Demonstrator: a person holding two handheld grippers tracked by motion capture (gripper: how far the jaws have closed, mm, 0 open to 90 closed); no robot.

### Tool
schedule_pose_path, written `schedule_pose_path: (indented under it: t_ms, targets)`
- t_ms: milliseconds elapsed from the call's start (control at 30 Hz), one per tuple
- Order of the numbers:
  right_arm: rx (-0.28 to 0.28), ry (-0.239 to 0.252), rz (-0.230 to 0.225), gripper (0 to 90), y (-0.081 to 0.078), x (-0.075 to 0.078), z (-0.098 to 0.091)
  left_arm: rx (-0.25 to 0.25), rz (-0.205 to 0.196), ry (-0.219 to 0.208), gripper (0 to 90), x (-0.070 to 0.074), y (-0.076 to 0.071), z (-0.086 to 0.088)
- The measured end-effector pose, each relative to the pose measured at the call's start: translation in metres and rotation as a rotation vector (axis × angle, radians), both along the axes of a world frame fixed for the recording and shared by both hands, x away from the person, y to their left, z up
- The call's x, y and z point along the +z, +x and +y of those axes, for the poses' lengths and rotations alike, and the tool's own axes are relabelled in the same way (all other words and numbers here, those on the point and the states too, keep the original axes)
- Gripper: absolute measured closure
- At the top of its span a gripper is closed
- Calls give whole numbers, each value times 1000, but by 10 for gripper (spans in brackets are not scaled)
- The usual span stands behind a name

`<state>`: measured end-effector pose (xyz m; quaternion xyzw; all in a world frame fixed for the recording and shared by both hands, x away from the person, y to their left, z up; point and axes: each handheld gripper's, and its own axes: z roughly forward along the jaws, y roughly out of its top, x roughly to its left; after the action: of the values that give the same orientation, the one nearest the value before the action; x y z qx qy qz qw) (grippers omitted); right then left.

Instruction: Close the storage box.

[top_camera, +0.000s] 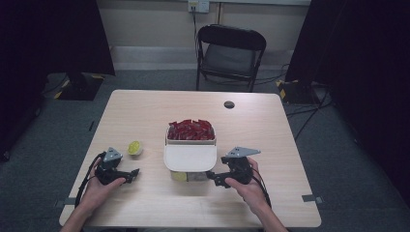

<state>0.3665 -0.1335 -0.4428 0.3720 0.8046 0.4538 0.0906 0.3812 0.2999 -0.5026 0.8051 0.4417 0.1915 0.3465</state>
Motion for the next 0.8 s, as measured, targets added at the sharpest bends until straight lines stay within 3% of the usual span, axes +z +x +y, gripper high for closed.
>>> schedule_pose_path:
  t_ms: [167,533,567,667,800]
  targets:
    - [-25,5,-14,153,-3,5,-12,1,0,-1,75,0,0,0]
    - [-131,23,-54,153,2,20,-49,0,1,-4,74,0,0,0]
    - [-162,24,-58,153,4,21,-58,0,1,-4,73,0,0,0]
    - [-185,22,-55,153,6,21,-66,-1,1,-2,73,0,0,0]
    - [-255,5,-43,153,12,14,-88,-1,0,-1,71,0,1,0]
